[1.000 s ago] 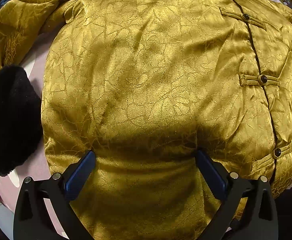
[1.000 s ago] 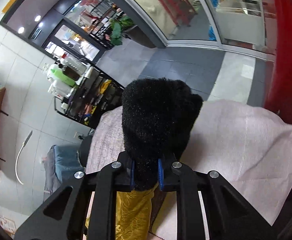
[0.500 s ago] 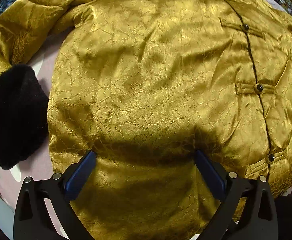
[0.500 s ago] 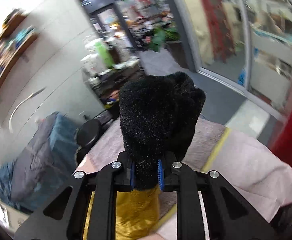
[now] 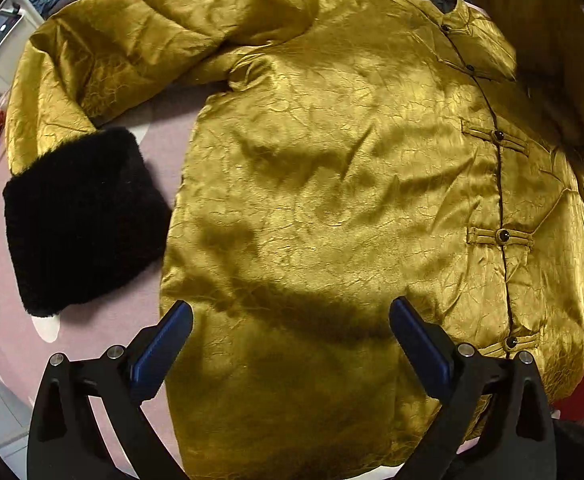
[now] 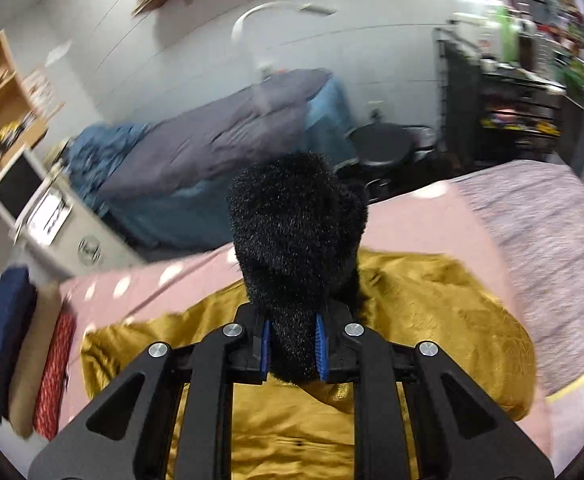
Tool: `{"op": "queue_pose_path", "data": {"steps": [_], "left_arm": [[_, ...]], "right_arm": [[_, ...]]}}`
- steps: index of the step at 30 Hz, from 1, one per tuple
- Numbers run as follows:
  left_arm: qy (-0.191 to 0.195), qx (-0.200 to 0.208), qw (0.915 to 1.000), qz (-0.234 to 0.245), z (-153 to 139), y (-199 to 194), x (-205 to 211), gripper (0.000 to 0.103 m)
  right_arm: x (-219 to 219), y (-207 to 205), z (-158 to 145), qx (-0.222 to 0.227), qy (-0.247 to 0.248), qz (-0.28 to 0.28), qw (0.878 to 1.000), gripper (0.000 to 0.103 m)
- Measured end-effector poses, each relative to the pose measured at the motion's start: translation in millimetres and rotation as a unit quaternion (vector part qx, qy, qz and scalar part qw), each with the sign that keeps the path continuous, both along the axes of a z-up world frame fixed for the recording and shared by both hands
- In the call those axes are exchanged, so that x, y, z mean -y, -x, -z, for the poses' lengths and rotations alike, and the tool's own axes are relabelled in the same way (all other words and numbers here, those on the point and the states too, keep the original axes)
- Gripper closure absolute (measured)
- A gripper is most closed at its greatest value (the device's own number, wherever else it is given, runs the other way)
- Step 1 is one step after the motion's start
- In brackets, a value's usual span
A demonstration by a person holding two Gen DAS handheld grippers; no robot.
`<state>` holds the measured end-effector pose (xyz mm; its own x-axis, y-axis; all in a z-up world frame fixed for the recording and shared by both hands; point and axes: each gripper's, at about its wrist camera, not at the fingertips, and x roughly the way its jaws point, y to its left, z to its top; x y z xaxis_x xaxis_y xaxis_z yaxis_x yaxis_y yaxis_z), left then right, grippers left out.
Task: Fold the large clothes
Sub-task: 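Fold the held sleeve across the jacket front with the right tool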
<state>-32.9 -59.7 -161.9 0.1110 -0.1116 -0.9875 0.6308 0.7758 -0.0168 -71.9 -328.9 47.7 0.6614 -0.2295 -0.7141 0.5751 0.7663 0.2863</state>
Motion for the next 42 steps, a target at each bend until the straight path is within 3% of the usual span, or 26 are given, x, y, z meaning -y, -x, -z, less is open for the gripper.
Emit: {"op": "queue_pose_path", "data": {"steps": [4,7,8,11,16,19,22,26,28,29,32,34,36,39,42], "left_arm": [[-0.010,0.005,0.9999,0.006,1,-1,-8,0.006],[-0.011,0.002,0.9999,0.008,2,0,-22,0.006],[-0.011,0.000,0.9999,0.008,2,0,-23,0.006],[-0.012,-0.003,0.9999,0.011,4,-2,-27,0.006],[-0.005,-0.002,0.9999,0.016,3,-9,-22,0.006],[0.005,0.003,0.9997,0.025,-6,-13,-12,0.006],[0.010,0.007,0.9992,0.037,-12,-16,-3,0.006],[0.014,0.007,0.9988,0.047,-16,-18,4,0.006],[0.014,0.005,0.9985,0.052,-19,-16,7,0.006],[0.012,0.004,0.9984,0.055,-19,-14,8,0.006],[0.007,0.007,0.9979,0.064,-22,-10,9,0.006],[0.004,0.010,0.9979,0.064,-24,-7,5,0.006],[0.004,0.008,0.9983,0.057,-22,0,6,0.006],[0.003,0.001,0.9990,0.045,-17,5,-12,0.006],[-0.002,0.003,0.9991,0.042,-15,2,-18,0.006]], "right_arm": [[-54,-48,26,-0.033,0.021,-0.055,0.998,0.086],[-73,-61,45,-0.059,0.026,-0.081,0.995,0.083],[-82,-65,55,-0.069,0.026,-0.093,0.993,0.078],[-93,-73,74,-0.104,0.025,-0.124,0.986,0.035],[-82,-49,79,-0.109,0.022,-0.136,0.985,0.031],[-46,-22,74,-0.122,0.057,-0.092,0.987,0.031],[2,-3,83,-0.161,0.050,-0.021,0.985,0.031],[71,36,102,-0.219,0.016,0.099,0.971,0.031],[90,49,114,-0.248,0.020,0.121,0.961,0.031],[95,52,119,-0.260,0.019,0.121,0.958,0.035],[113,60,141,-0.278,-0.017,0.107,0.955,0.072],[125,68,144,-0.256,-0.047,0.104,0.960,0.078],[139,80,135,-0.220,-0.050,0.105,0.969,0.100],[174,116,120,-0.143,-0.096,0.168,0.971,0.102],[209,157,128,-0.100,-0.176,0.240,0.950,0.102]]}}
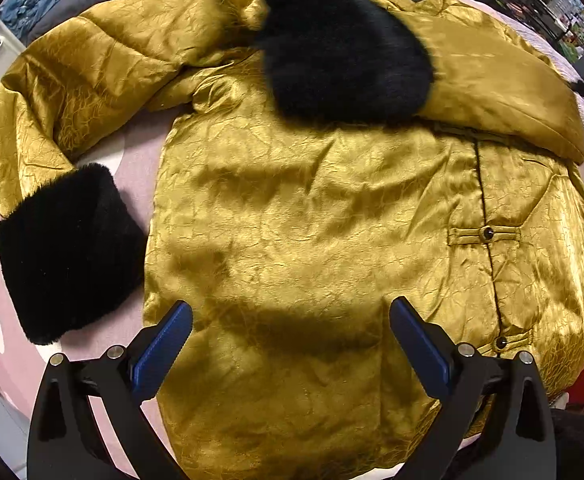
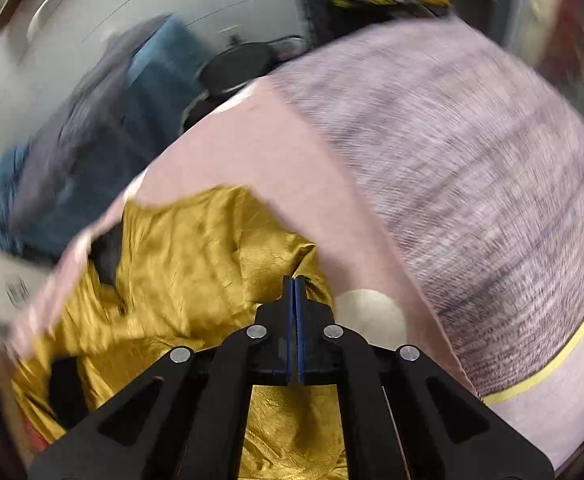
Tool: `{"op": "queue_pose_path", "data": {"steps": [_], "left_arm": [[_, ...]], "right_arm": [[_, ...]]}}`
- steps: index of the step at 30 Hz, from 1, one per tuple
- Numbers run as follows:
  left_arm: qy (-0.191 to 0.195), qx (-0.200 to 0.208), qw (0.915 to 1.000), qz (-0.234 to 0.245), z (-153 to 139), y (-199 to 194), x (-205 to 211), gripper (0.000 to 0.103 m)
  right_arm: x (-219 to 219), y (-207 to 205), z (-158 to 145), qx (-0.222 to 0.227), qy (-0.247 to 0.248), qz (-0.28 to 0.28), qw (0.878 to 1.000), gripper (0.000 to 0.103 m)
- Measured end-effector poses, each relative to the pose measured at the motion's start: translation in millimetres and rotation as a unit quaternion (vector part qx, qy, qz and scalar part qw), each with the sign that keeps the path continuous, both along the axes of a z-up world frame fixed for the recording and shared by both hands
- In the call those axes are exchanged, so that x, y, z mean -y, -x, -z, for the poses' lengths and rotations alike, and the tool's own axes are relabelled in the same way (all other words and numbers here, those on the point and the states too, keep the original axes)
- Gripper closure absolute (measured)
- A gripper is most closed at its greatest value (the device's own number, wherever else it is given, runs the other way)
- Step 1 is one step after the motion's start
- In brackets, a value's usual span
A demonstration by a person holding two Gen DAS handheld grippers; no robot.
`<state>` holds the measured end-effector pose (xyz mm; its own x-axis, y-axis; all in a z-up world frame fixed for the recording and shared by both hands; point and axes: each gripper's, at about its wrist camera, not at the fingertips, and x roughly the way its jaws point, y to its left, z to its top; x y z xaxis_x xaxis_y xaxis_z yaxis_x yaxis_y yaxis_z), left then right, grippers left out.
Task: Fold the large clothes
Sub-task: 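Fold the held sleeve across the jacket front with the right tool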
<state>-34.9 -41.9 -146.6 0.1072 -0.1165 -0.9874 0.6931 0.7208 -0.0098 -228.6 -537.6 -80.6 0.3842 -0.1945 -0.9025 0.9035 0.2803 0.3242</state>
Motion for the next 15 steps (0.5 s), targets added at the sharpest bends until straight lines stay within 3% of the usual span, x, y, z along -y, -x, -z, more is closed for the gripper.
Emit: {"op": "queue_pose_path", "data": {"steps": [5,8,10,11,13,14,15], "left_arm": [[0.010,0.013,0.9999,-0.003,-12,-7,4,0.006],[0.013,0.021,0.9997,0.003,-19,-11,9,0.006],[0.015,0.030,0.9994,0.011,-23,-15,17,0.006],[0.016,0.034,0.9991,0.017,-26,-16,21,0.006],[0.021,0.045,0.9984,0.028,-33,-17,31,0.006],[0.024,0.053,0.9977,0.036,-38,-18,38,0.006],[0.028,0.060,0.9970,0.042,-41,-19,44,0.006]], "right_arm": [[20,52,13,0.022,-0.038,0.108,0.993,0.102],[19,61,18,0.051,-0.079,0.109,0.990,0.100],[6,59,4,0.051,-0.051,0.094,0.993,0.100],[-1,54,-3,0.046,-0.031,0.076,0.996,0.095],[-19,37,-16,0.027,0.006,0.021,0.999,0.071],[-32,26,-23,0.018,0.032,-0.015,0.999,0.050],[-47,14,-31,0.013,0.059,-0.045,0.997,0.044]]}}
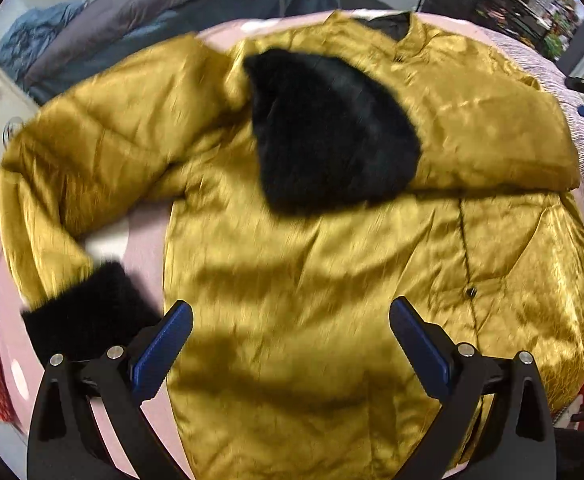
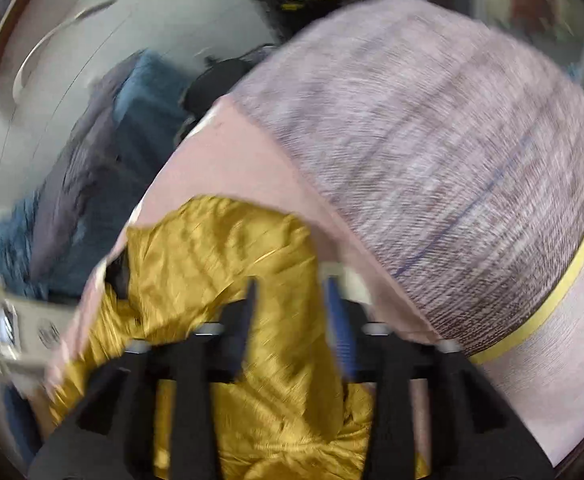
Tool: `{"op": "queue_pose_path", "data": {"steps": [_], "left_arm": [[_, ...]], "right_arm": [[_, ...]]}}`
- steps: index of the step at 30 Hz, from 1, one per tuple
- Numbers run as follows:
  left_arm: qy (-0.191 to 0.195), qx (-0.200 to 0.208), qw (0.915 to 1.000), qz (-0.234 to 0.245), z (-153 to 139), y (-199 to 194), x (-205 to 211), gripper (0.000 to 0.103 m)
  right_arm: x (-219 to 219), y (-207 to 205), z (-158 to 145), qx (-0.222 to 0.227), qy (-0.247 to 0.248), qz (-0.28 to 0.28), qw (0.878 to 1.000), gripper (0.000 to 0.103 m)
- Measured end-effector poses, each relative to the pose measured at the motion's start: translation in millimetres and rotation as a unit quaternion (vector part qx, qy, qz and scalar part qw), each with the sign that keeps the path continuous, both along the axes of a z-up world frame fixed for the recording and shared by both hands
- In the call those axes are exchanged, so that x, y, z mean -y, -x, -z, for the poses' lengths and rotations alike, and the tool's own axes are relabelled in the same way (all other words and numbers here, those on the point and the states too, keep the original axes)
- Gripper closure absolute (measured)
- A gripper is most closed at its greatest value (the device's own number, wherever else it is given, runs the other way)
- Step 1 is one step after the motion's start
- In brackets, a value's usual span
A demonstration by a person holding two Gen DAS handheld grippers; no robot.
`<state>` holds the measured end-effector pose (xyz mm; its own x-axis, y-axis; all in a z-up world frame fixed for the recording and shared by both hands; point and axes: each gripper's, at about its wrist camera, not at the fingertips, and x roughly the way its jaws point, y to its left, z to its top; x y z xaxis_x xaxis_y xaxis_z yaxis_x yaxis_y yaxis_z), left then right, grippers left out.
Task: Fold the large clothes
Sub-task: 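Fold the held sleeve across the jacket front with the right tool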
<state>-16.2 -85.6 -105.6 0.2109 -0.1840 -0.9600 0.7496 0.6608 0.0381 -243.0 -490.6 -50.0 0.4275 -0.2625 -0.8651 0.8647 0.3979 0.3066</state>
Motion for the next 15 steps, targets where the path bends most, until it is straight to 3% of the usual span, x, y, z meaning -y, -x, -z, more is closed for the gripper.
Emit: {"op": "queue_pose_path", "data": {"steps": [3,6,10,15], "left_arm": [[0.009,0.020,0.9996,0.015,-5,-1,24,0.006],[0.016,0.022,0.9993,0.026,-2,-5,54,0.006],[-0.003,0.024,0.9987,0.046,14,-12,91,0.006],[-0.059,-0.002,0.9971,0.048,47,-30,111,0.006]], "right_arm": [[-46,-40,-11,-0.029,0.066,-0.110,0.991,0.044],[-84,-70,1,-0.057,0.075,-0.201,0.975,0.043],[-117,-84,38,-0.115,0.061,-0.253,0.959,0.043],[-122,-75,83,-0.184,0.051,-0.249,0.949,0.042]]}}
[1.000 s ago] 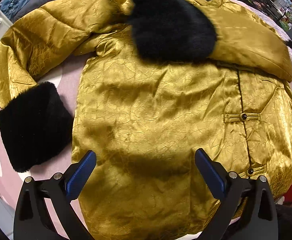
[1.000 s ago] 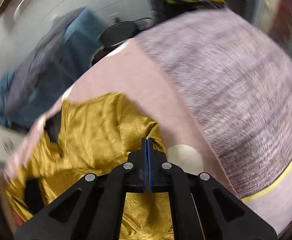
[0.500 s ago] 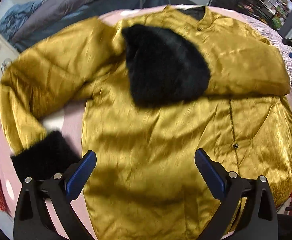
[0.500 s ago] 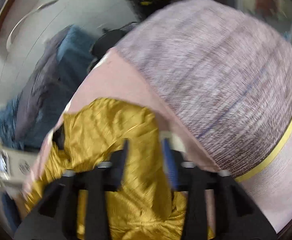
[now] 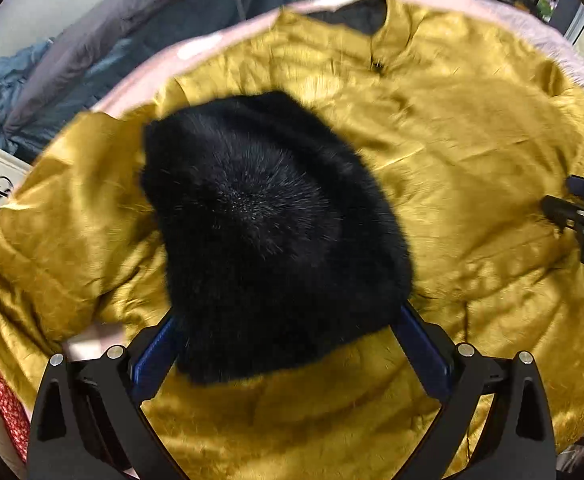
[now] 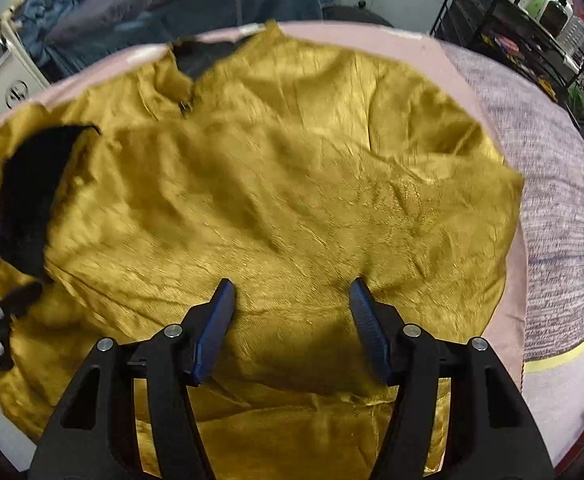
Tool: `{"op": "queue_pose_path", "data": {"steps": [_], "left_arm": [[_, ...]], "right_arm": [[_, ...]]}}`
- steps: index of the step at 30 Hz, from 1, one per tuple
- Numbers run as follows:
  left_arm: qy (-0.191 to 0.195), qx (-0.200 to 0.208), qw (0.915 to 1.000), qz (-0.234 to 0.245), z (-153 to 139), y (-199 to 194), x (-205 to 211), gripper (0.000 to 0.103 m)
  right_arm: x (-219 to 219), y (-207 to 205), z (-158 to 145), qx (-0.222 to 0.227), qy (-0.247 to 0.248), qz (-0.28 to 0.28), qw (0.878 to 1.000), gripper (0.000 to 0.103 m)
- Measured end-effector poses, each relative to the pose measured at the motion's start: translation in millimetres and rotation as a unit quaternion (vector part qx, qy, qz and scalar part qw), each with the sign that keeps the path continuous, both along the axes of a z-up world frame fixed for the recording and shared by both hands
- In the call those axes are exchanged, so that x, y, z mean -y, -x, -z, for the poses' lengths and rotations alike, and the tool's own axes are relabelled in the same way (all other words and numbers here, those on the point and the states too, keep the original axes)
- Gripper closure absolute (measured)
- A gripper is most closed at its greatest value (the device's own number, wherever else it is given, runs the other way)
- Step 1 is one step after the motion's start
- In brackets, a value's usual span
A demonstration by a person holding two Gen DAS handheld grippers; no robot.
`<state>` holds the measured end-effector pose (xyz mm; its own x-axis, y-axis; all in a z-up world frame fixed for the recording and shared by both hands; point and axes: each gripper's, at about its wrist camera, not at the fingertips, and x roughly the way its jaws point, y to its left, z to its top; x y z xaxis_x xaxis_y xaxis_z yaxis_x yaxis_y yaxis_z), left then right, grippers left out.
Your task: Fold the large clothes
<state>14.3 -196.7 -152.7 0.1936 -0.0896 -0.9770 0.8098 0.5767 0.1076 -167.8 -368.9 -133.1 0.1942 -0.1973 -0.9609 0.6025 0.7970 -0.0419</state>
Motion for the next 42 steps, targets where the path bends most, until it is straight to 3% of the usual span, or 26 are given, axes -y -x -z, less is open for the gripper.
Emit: {"op": "queue_pose_path", "data": {"steps": [5,7,9,12,22,24,26,31,36,39,42], "left_arm": [[-0.068,-0.030,0.9972,0.007,36,-7,9,0.005],[-0.063,-0.042,0.9972,0.002,40,-10,10,0.005],[-0.055,-0.059,0.9966,-0.014,41,-17,9,0.005],[-0.047,-0.077,0.9956,-0.021,44,-22,8,0.005],[-0.055,-0.071,0.9959,-0.009,36,-15,15,0.005],[-0.043,-0.050,0.9977,-0.018,23,-12,9,0.006],[-0.005,-0.031,0.9992,-0.026,3,-6,-5,0.006],[0.059,-0.002,0.9957,-0.071,-36,2,-70,0.006],[0.069,0.013,0.9819,-0.176,-44,6,-163,0.006],[0.076,0.013,0.9675,-0.241,-43,15,-216,0.006],[0.106,-0.010,0.9484,-0.299,-40,14,-255,0.007]], "right_arm": [[10,6,13,0.003,-0.016,0.018,1.000,0.037],[10,2,17,0.000,-0.021,0.016,1.000,0.031],[7,-6,24,-0.010,-0.023,0.007,1.000,0.016],[-3,-18,32,-0.039,-0.002,-0.012,0.999,0.007],[-14,-30,44,-0.043,0.019,0.019,0.999,0.005],[-20,-34,44,-0.058,0.003,0.016,0.998,0.005],[-21,-39,35,-0.071,-0.006,0.006,0.997,0.005],[-51,-32,-3,-0.022,0.052,-0.014,0.998,0.006],[-99,-12,-8,-0.009,0.045,-0.047,0.998,0.005],[-114,5,-8,-0.012,0.029,-0.065,0.997,0.005],[-136,16,-14,-0.010,0.022,-0.083,0.996,0.006]]}}
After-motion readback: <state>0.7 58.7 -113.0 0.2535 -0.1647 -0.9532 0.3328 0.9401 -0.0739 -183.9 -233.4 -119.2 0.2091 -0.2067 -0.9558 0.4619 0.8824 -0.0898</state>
